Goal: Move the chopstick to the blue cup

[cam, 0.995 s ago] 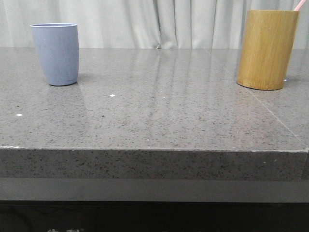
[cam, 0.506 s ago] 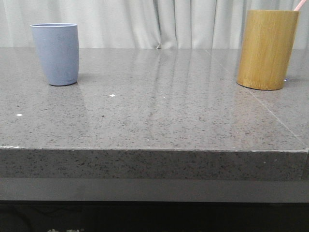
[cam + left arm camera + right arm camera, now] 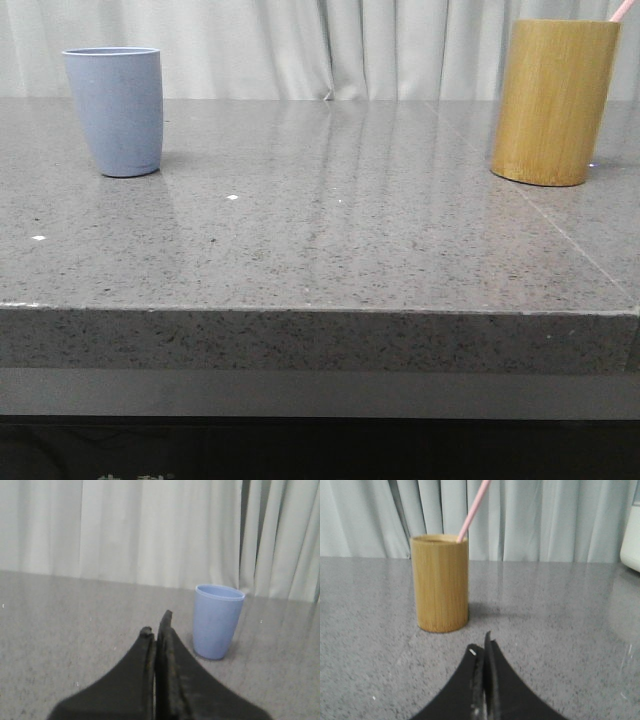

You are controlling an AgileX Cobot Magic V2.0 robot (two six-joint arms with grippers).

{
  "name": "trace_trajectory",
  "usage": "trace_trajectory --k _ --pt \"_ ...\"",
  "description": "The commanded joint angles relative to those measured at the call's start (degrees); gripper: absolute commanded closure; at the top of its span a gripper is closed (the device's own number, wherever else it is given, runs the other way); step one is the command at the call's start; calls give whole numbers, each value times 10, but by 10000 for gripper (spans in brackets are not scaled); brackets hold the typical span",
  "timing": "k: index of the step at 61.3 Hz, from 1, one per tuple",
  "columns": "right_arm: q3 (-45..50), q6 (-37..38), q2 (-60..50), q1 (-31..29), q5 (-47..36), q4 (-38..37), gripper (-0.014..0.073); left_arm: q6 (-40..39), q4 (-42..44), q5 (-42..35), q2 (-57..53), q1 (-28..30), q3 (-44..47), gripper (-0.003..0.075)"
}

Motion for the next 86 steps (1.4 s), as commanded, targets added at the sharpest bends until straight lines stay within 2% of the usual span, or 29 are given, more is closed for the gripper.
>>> trace_trajectory --k 1,14,23,30,41,57,73,78,83,86 --pt "-66 -1 -12 0 2 0 661 -1 -1 -16 3 -4 -76 739" --pt "-200 -1 25 0 106 -31 661 -1 -1 109 81 -4 -229 739" --pt "-286 -1 95 0 173 -34 661 -1 -1 212 166 -4 -339 739" --pt "-341 -1 159 0 221 -34 661 -1 -1 262 222 -4 -391 739" --pt "-389 -1 259 0 290 -34 661 -1 -1 269 272 -4 -406 739" --pt "-389 -1 357 0 292 -33 661 -1 -1 270 300 -4 -404 739" --pt "-389 -1 401 0 311 -31 658 3 6 282 313 -4 -391 738" --pt "-389 -1 405 0 322 -31 599 3 12 302 320 -4 -391 720" --pt "-389 -1 405 0 334 -31 456 8 14 310 328 -4 -391 641" --pt "-389 -1 405 0 338 -31 338 13 14 310 332 -4 -391 559"
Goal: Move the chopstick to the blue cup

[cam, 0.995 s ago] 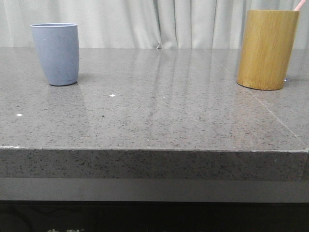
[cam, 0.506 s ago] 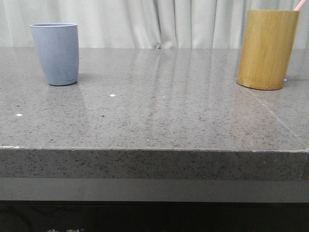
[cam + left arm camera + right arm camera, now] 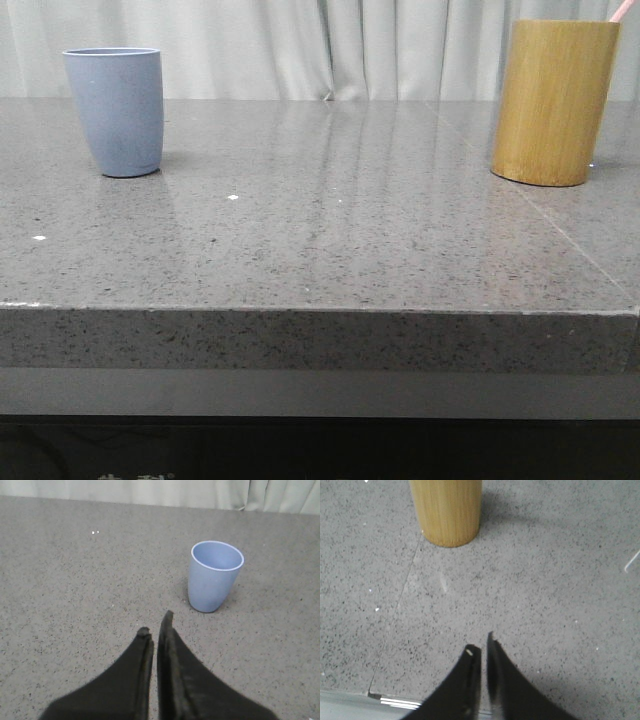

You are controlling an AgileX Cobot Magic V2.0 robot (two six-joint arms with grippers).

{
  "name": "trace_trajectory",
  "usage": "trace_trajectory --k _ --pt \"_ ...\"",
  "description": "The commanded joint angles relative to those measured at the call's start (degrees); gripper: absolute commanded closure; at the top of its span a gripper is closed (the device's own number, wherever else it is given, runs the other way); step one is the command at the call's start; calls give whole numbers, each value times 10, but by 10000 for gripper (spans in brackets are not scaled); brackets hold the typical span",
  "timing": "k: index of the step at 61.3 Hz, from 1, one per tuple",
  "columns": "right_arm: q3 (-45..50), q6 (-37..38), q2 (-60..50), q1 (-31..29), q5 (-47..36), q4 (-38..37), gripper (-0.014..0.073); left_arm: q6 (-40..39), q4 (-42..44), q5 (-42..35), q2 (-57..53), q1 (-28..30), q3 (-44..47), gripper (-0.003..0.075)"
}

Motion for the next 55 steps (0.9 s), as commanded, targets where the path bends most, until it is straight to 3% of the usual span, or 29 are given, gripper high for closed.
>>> trace_trajectory --k 1,7,12,25,55 --pt "-19 -1 1 0 -24 -5 302 7 1 -37 13 -4 -14 532" --pt "-19 -1 1 0 -24 -5 68 8 1 -37 26 -4 -14 335" --pt "-19 -1 1 0 -24 -4 -30 8 -2 -42 39 -4 -20 249" --pt "-19 -1 1 0 -21 -2 -27 56 -41 -44 98 -18 -67 246" --pt "-19 -1 1 0 -22 -2 -27 70 -34 -38 347 -66 -254 246"
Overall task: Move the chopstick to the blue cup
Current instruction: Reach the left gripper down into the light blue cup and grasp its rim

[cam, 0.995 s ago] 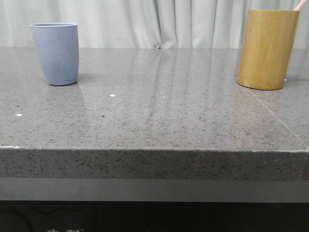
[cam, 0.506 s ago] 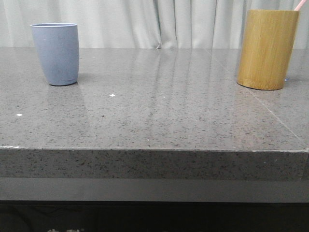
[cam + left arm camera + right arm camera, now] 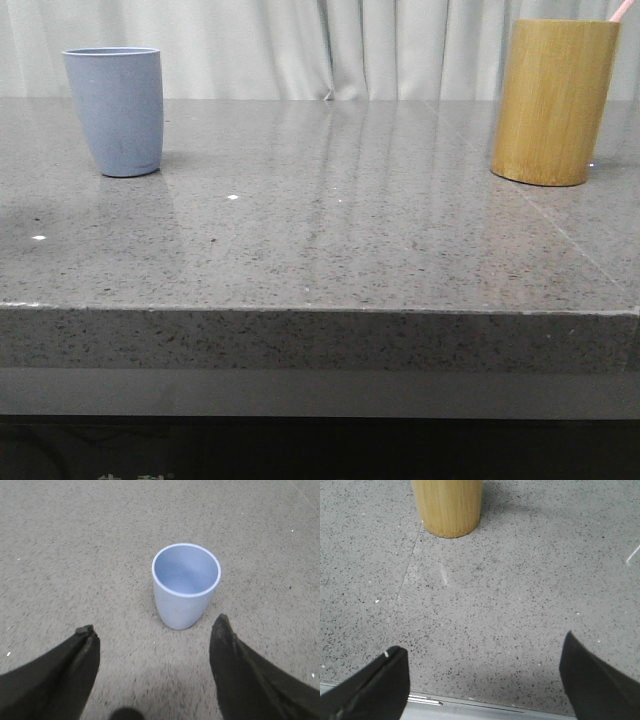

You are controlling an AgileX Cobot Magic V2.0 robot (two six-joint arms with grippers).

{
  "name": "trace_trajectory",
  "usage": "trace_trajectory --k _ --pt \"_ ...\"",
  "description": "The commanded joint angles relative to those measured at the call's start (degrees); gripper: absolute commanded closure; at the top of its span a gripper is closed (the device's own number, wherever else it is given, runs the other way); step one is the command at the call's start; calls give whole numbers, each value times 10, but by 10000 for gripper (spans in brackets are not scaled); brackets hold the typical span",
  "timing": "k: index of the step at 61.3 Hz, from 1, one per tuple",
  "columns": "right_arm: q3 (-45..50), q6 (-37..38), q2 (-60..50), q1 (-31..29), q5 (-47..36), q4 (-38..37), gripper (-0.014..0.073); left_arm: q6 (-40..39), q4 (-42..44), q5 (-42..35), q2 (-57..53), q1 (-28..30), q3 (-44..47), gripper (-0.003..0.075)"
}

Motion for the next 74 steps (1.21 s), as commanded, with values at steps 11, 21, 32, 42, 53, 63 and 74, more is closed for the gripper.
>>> trace_trajectory --k 11,21,32,42,53,63,74 --pt "-19 -1 1 0 -32 -2 -27 1 5 30 139 -7 -148 246" --pt "-19 -1 1 0 -32 -2 -27 1 5 96 229 -7 -239 246" --pt "-19 -1 1 0 -32 -2 -27 1 6 143 311 -7 -316 246" --pt "-19 -1 1 0 -32 -1 -27 1 6 171 366 -7 -367 246" --pt "-19 -1 1 0 -31 -1 -27 0 3 207 403 -7 -407 306" --pt "-19 -1 1 0 -31 -1 -27 0 3 213 416 -7 -411 429" --pt "-19 -1 1 0 -31 -1 -27 0 1 207 419 -7 -411 568"
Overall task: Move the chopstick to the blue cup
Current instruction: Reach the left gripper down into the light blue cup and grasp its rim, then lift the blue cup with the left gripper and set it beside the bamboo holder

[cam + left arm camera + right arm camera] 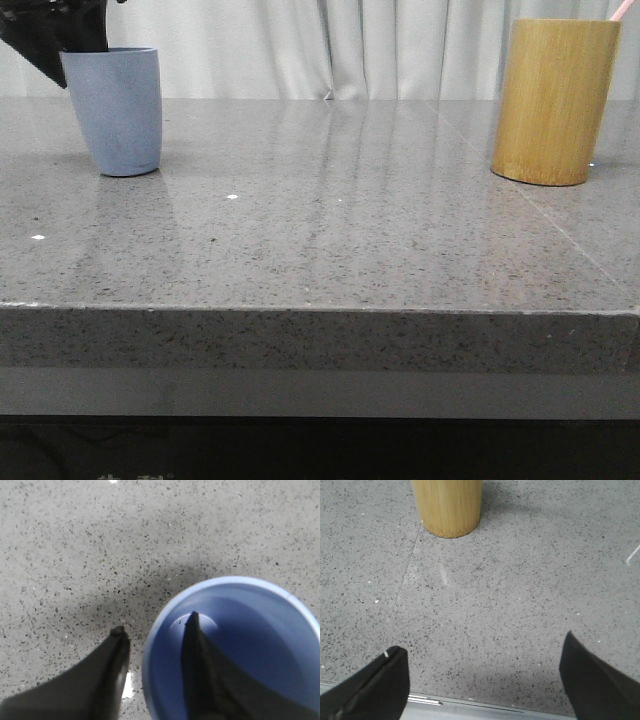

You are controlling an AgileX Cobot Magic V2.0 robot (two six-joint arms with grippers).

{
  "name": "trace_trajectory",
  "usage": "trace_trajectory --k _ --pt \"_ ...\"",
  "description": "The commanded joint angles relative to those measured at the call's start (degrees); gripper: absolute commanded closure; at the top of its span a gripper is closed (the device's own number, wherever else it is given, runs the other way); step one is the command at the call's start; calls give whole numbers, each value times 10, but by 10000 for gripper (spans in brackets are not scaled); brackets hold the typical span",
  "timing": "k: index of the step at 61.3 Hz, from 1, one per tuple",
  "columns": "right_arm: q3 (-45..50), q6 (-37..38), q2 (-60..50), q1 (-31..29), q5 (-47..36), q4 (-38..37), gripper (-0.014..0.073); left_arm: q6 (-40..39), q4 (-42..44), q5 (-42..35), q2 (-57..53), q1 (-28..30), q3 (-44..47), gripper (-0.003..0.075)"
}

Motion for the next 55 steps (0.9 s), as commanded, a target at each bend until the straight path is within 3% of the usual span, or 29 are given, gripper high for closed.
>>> trace_trajectory --k 1,11,19,33,55 --pt "-19 -1 1 0 -31 -1 -27 0 -9 -24 -27 -3 -21 582" --pt "-19 -1 1 0 -31 -1 -27 0 -24 -27 -27 -3 -21 736" --pt "-19 -1 1 0 -31 -1 -27 0 -39 -27 -27 -11 -25 739" --pt "-19 -1 1 0 -31 -1 -27 0 -39 -20 -27 -78 -71 739" --pt "-19 -1 1 0 -31 3 -27 0 -30 41 57 -183 -232 739"
